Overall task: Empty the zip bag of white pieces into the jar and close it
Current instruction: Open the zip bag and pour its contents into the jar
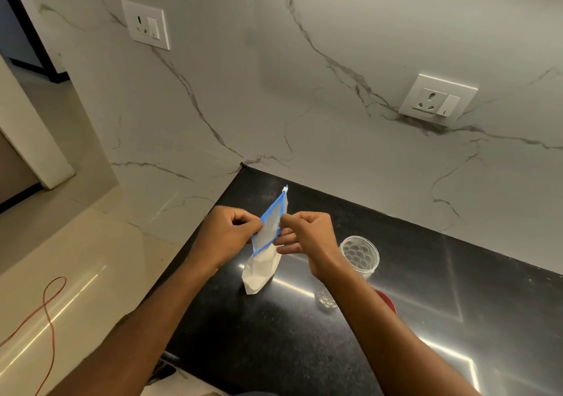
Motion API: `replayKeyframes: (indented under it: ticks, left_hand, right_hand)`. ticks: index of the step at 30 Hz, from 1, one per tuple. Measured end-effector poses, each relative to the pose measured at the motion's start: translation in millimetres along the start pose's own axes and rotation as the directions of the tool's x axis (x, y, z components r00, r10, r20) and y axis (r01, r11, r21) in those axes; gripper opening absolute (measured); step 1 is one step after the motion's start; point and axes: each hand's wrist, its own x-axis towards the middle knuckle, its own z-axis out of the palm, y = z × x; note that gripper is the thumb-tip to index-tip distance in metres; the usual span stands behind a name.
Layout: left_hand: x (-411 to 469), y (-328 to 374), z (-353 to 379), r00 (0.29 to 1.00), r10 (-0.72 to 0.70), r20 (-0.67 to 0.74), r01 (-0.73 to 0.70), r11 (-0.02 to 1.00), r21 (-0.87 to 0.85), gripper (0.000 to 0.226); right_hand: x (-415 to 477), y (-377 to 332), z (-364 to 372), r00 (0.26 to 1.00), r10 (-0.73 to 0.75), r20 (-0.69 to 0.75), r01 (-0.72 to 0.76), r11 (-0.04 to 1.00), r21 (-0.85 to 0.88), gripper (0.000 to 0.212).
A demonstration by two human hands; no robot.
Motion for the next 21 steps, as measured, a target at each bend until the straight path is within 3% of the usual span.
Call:
replayKeyframes:
  ticks: [3, 7, 8, 12, 14, 21]
  left_hand:
    - [3, 2, -12, 0.972, 0.177, -0.157, -0.139, 0.963, 0.230, 0.013]
    - [10, 4, -26, 0.946, 0.264, -0.188, -0.181, 0.911, 0.370, 0.004]
    - [11, 6, -26, 0.951, 0.267, -0.158, -0.187, 0.898, 0.398, 0.004]
    - [25, 26, -8, 0.960, 0.269, 0.073, -0.260, 0.769, 0.584, 0.056]
    - [35, 43, 5, 0.947, 0.274, 0.169, -0.317, 0.709, 0.629, 0.069]
    - [57, 71, 26, 0.880, 0.353, 0.317, -0.474, 0.628, 0.617, 0.026]
  right_hand:
    - [-7, 0, -17, 0.994, -0.069, -0.086, 0.068, 0.997, -0.024, 0.017]
    - [-19, -2, -33, 0.982, -0.142, -0.125, 0.129, 0.986, -0.108, 0.012]
    - [-21, -3, -33, 0.979, -0.162, -0.121, 0.145, 0.980, -0.134, 0.011]
    - [-26, -1, -22, 0.974, -0.215, -0.069, 0.199, 0.962, -0.188, 0.012]
    - [-28, -1, -18, 0.972, -0.231, -0.038, 0.219, 0.954, -0.207, 0.012]
    - [-33, -2, -20, 0.958, -0.280, 0.062, 0.286, 0.921, -0.263, 0.006]
